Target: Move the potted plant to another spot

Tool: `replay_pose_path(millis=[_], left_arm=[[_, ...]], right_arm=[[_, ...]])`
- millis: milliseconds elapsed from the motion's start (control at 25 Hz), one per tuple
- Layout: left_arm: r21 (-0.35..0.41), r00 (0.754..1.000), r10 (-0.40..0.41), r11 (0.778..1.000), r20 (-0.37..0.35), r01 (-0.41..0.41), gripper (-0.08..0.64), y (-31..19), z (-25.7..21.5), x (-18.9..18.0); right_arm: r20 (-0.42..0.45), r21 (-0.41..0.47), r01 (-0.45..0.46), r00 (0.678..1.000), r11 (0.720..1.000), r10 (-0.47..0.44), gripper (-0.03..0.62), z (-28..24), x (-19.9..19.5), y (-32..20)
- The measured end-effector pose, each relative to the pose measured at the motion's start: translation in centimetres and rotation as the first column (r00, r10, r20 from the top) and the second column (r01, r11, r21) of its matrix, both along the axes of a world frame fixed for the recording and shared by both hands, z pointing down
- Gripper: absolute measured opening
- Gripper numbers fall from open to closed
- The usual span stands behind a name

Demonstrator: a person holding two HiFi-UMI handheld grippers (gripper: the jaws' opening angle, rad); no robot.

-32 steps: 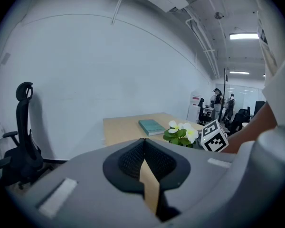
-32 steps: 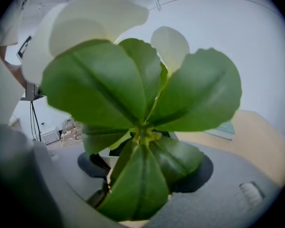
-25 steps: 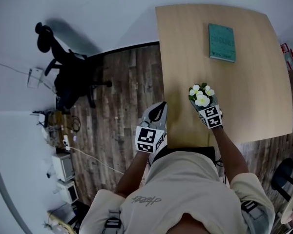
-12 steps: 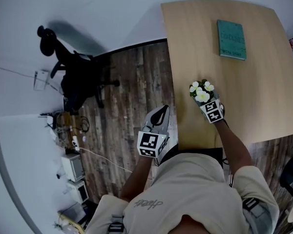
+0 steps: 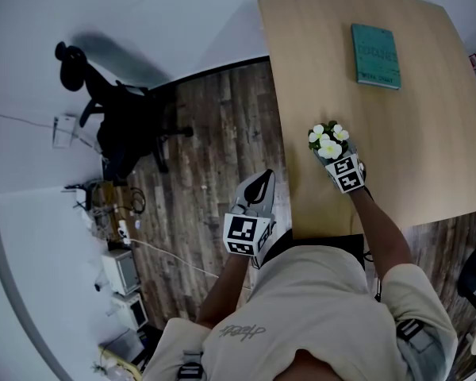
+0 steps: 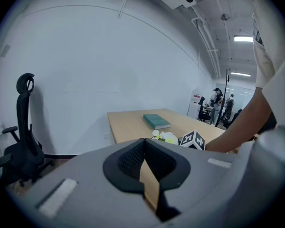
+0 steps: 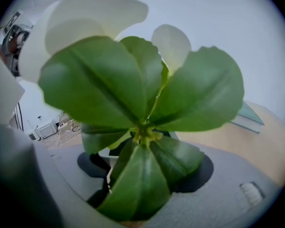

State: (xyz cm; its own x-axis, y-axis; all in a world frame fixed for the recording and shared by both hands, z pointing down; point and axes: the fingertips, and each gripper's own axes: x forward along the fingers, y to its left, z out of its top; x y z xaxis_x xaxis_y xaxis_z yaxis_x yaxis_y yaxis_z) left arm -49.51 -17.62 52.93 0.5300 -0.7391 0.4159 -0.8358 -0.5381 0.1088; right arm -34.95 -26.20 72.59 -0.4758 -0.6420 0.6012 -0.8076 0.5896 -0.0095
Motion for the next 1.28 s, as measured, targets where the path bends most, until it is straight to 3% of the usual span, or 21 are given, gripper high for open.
replay_pose_path(millis=[120,200,280,760,1080,1280], left_arm=[[0.004,1.000,-0.001,1.000,-0.003,0.001,0.017,0.2,-0.1,0.1],[0.006,1.000,0.002,1.000,-0.002,-0.002,0.017,0.4,-0.2,0.1],[0.011,1.000,0.007,1.000,0.002,-0.007,0.017,0.6,-0.2,0.2],[0.040,0.999,0.021,0.999,-0.024,-0.020,0.017,0.9,0.1,1.9],[0.063,0.998,0.021,0.998,-0.062,-0.017,0.017,1.3,-0.8,3.1],[0.068,0.997,0.004,0.998,-0.075,0.002,0.017,1.4,-1.3,3.6]], right_arm=[[-0.007,-0.006,0.003,1.000,1.000,-0.003,0.346,0.3,0.1,0.1],[-0.004,-0.008,-0.008,1.000,1.000,0.008,0.422,0.2,0.2,0.4],[-0.022,-0.005,-0.019,1.000,1.000,0.019,0.444,0.5,0.7,0.8],[0.045,0.028,-0.054,0.998,0.998,0.053,0.442,-3.2,4.2,5.0],[0.135,0.078,-0.077,0.989,0.994,0.066,0.364,-8.3,5.9,8.2],[0.157,0.151,-0.060,0.987,0.987,0.036,0.207,-12.9,6.4,10.0]])
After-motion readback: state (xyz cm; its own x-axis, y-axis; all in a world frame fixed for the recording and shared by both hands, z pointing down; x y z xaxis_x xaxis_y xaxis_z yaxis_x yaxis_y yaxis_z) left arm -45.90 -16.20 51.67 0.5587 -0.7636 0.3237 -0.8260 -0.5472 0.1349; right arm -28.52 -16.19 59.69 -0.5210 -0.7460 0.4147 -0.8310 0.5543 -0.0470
